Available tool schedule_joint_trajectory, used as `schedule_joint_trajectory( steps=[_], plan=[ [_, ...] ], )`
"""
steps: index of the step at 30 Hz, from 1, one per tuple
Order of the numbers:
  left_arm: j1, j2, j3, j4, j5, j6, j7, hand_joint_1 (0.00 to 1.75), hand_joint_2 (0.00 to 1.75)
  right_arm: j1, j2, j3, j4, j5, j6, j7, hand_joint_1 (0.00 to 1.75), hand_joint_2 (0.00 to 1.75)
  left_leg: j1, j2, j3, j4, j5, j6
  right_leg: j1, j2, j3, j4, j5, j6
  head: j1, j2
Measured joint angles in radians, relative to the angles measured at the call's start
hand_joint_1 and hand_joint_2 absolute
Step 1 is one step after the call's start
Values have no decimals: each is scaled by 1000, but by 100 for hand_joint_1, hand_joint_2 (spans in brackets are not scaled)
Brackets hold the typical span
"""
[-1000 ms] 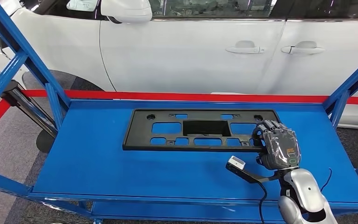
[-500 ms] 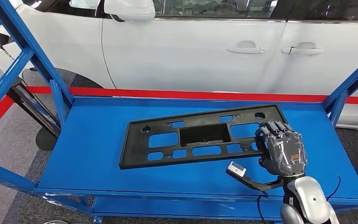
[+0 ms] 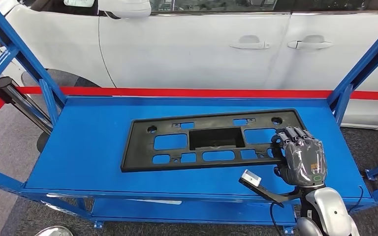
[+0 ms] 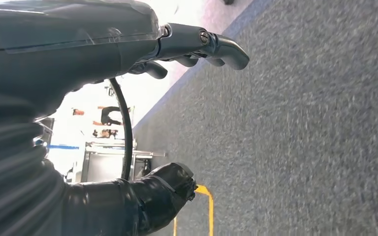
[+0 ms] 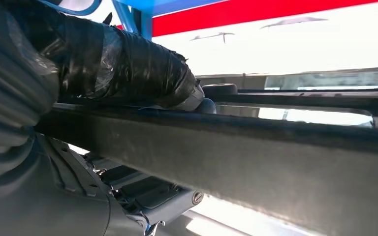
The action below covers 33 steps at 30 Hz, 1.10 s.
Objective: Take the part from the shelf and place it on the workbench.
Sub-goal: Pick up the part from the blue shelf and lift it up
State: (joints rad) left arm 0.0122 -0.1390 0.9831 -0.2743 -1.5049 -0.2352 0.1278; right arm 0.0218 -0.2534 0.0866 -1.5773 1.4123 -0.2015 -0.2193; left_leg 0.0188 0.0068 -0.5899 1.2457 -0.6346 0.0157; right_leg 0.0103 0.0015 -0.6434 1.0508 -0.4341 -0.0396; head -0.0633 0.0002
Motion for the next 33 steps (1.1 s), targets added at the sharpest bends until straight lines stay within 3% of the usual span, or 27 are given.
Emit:
schedule_joint_trajectory(
  steps=[2, 4, 7, 8, 9, 11, 12, 13, 14, 16, 18, 19, 22, 23, 25, 27, 28, 29, 30, 33],
  plan=[
    [-2, 1, 0, 0, 0, 0, 1, 0, 175, 1, 0, 0, -9, -4, 6, -1, 175, 175, -14, -1, 84, -146, 50, 23, 6, 1, -12, 0, 13, 1, 0, 0],
    [-4, 2, 0, 0, 0, 0, 1, 0, 175, 3, 1, 0, -16, -6, 7, -2, 175, 175, -25, 1, 127, -232, 73, 30, 5, -1, -16, -3, 28, 9, 0, 0],
    [-4, 3, 0, 0, 0, 0, 2, 0, 175, 5, 2, 0, -24, -7, 7, -2, 175, 175, -27, 4, 118, -259, 107, 31, 2, 0, -21, -17, 50, 27, 0, 0],
    [-5, 2, 0, 0, 0, 0, 2, 0, 175, 6, 2, 0, -26, -7, 7, -2, 175, 175, -24, 6, 112, -268, 122, 35, 2, 1, -27, -10, 34, 32, 1, 0],
    [-6, 2, 0, 0, 0, 0, 2, 0, 175, 7, 2, 0, -27, -8, 8, -2, 175, 175, -21, 8, 104, -277, 138, 39, 2, 3, -37, 13, 2, 37, 1, 0],
    [-6, 0, 0, 0, 0, 0, 2, 0, 175, 8, 2, 0, -28, -8, 8, -2, 175, 175, -18, 10, 79, -280, 162, 43, -4, 3, -63, 119, -95, 47, 3, 0],
    [-6, 0, 0, 0, 0, 0, 2, 0, 175, 10, 2, 0, -28, -8, 8, -2, 175, 175, -18, 11, 65, -278, 171, 43, -9, 3, -73, 179, -129, 52, 2, 0],
    [-6, -1, 0, 0, 0, 0, 2, 0, 175, 11, 2, 0, -28, -9, 8, -2, 175, 175, -18, 11, 51, -274, 180, 41, -13, 3, -75, 223, -144, 57, 3, 0],
    [-6, -1, 0, 0, 0, 0, 2, 0, 175, 12, 2, 0, -28, -9, 9, -2, 175, 175, -18, 11, 36, -271, 188, 39, -17, 2, -61, 234, -138, 61, 3, 0],
    [-6, -1, 0, 0, 0, 0, 2, 0, 175, 12, 2, 0, -28, -13, 10, -2, 175, 175, -16, 10, 10, -261, 200, 33, -23, 1, 17, 149, -90, 65, 3, 0],
    [-6, -2, 0, 0, 0, 0, 2, 0, 175, 11, 2, 0, -31, -17, 11, -3, 175, 175, -15, 8, -9, -250, 209, 23, -22, 4, 113, 10, -73, 61, 2, 0],
    [-6, -2, 0, 0, 0, 0, 2, 0, 175, 11, 2, 0, -33, -18, 12, -3, 175, 175, -15, 7, -13, -247, 215, 17, -20, 6, 140, -35, -74, 56, 2, 0],
    [-6, -4, 0, 0, 0, 1, 2, 0, 175, 11, 2, 0, -37, -23, 14, -4, 175, 175, -12, 3, -19, -245, 227, -2, -15, 3, 146, -61, -69, 38, 3, 0],
    [-5, -4, 0, 0, 0, 1, 3, 0, 175, 9, 3, 0, -38, -26, 16, -4, 175, 175, -12, 0, -25, -236, 216, -7, -17, -1, 142, -66, -61, 30, 2, 0],
    [-5, -4, 0, 0, 0, 1, 5, 0, 175, 6, 5, 0, -42, -29, 21, -6, 175, 175, -11, -3, -53, -167, 149, -15, -21, -12, 127, -72, -43, 12, 2, 0],
    [-5, -4, 0, 0, 0, 2, 7, 0, 175, 4, 7, 0, -44, -31, 25, -6, 175, 175, -9, -3, -90, -42, 64, -21, -17, -23, 105, -68, -30, 4, 1, 0],
    [-6, -4, 0, 0, 0, 2, 7, 0, 175, 4, 8, 0, -44, -31, 27, -6, 175, 175, -7, -3, -101, 11, 43, -24, -15, -29, 94, -64, -24, 4, 1, 0],
    [-6, -4, 0, 0, 0, 2, 8, 0, 175, 4, 10, 0, -45, -32, 30, -6, 175, 175, -6, -3, -98, 35, 42, -26, -14, -37, 83, -58, -20, 4, 1, 0],
    [-6, -5, 0, 0, 0, 2, 9, 0, 175, 4, 11, 0, -46, -32, 34, -5, 175, 175, -5, -2, -78, 24, 57, -27, -13, -45, 72, -51, -18, 6, 1, 0],
    [-10, -5, 0, 0, 0, 2, 14, 0, 175, 2, 13, 0, -55, -33, 41, 2, 175, 175, -9, 26, 50, -164, 113, -24, -11, -71, 45, -26, -14, 11, 1, 0]
  ],
)
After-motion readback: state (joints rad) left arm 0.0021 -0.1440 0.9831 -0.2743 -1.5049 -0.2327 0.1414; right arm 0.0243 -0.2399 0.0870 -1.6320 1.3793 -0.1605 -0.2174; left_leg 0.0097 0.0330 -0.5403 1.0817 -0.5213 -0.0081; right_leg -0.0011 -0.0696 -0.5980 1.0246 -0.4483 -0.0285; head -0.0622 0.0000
